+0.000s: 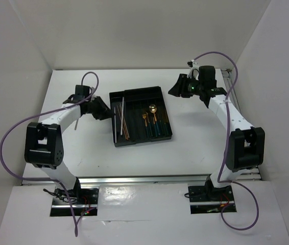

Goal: Sort the eating utensils into containers

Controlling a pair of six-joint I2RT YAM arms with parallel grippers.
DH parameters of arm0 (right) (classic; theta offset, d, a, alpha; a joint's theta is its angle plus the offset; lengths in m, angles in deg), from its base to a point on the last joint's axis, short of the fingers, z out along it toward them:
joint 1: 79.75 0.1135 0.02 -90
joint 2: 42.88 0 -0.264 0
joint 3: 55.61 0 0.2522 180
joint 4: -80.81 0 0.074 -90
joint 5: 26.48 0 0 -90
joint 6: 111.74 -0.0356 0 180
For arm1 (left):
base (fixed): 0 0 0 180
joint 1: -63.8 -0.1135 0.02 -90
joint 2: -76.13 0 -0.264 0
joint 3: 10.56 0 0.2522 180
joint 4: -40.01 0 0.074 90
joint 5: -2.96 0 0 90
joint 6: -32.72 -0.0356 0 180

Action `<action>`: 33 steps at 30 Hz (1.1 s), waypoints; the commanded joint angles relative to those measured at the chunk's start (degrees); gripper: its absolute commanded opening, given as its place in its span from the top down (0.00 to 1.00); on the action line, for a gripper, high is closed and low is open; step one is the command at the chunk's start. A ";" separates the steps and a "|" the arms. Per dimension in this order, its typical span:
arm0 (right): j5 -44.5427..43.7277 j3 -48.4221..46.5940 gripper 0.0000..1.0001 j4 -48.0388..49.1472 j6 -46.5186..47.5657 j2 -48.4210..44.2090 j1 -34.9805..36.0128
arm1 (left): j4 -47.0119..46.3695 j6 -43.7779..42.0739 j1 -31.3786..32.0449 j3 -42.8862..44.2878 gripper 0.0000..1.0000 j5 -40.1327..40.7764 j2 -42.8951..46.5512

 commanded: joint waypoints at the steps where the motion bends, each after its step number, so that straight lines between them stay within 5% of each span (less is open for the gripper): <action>1: 1.38 -1.57 0.54 1.69 -0.07 0.19 -0.32 | 3.10 -7.24 -1.09 5.48 0.64 0.20 4.92; 9: 2.70 -1.57 0.54 2.22 -0.07 0.72 -0.32 | 17.50 -28.50 -4.16 18.40 0.70 9.23 8.71; 12: 3.22 -1.57 0.54 2.22 -0.07 0.72 -0.32 | 24.71 -38.71 -5.39 20.52 0.44 14.51 8.71; 23: 1.47 -4.48 0.35 -3.75 7.13 2.47 -0.32 | 23.60 -59.72 -15.77 4.45 0.36 11.71 13.71; 27: -1.16 -4.48 0.17 -3.76 9.50 2.47 -0.32 | 22.80 -66.13 -16.29 3.56 0.36 11.71 11.18; 33: -2.57 -3.42 0.15 -4.37 11.61 2.47 -1.99 | 19.46 -68.25 -16.29 5.22 0.36 16.54 5.29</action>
